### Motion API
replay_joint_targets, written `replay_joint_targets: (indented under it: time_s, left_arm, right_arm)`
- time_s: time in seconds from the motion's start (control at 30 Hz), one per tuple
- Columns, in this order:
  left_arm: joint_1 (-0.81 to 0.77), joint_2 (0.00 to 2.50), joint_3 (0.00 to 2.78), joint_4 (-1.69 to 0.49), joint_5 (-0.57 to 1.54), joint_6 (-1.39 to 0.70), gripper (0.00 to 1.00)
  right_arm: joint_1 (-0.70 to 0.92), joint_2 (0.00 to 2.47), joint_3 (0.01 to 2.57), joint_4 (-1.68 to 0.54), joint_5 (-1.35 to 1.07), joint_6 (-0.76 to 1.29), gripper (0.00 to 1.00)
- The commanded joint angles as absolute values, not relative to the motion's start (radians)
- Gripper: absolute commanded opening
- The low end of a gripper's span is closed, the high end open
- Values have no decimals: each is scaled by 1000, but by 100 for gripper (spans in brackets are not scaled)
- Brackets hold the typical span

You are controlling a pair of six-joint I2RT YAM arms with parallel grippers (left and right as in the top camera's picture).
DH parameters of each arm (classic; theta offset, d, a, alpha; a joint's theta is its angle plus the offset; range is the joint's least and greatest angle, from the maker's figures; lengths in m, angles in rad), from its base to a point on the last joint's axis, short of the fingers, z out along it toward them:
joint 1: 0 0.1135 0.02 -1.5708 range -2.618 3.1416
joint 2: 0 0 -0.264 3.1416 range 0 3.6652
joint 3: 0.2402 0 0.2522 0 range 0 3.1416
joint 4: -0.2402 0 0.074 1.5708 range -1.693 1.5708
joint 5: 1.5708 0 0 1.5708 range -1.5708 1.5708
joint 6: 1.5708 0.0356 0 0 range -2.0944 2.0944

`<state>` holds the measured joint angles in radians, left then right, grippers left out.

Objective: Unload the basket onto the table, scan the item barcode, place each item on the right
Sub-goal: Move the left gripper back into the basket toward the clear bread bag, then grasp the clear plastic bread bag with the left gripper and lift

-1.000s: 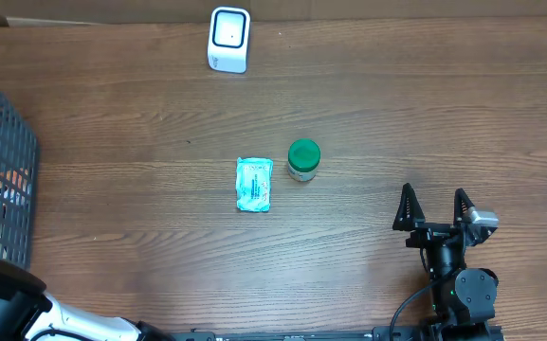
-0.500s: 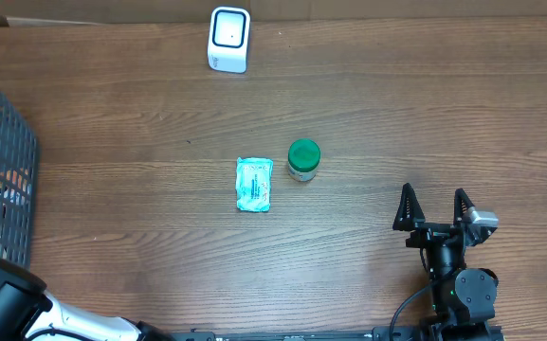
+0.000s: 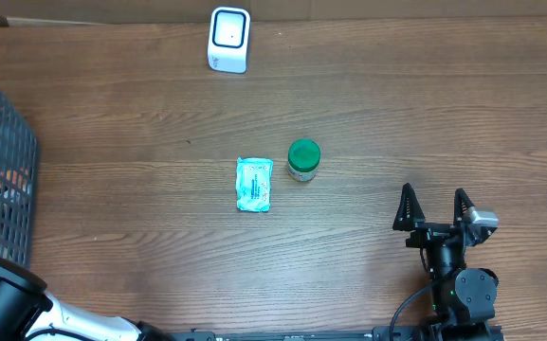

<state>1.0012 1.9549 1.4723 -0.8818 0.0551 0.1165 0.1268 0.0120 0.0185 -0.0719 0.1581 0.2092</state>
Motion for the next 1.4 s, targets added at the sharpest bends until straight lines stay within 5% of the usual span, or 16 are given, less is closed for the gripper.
replay_joint_targets:
  time_s: [0.0, 0.9, 0.97, 1.1, 1.23, 1.37]
  left_arm:
    - [994, 1956, 1456, -875, -2, 161, 75]
    - [1002, 1996, 1412, -793, -168, 210, 77]
    - [1002, 2019, 1412, -799, -168, 210, 66]
    - [1002, 2033, 1413, -798, -168, 210, 21]
    - [1001, 2033, 1427, -810, -167, 209, 5]
    - [998, 2033, 1469, -862, -164, 183, 4]
  right_arm:
    - [131, 5, 8, -66, 164, 206, 100]
    - [131, 5, 8, -66, 164, 206, 100]
    - [131, 5, 8, -66, 164, 206, 100]
    - [131, 5, 8, -66, 164, 206, 100]
    - [131, 5, 8, -66, 164, 206, 100]
    - [131, 5, 8, -66, 164, 206, 100]
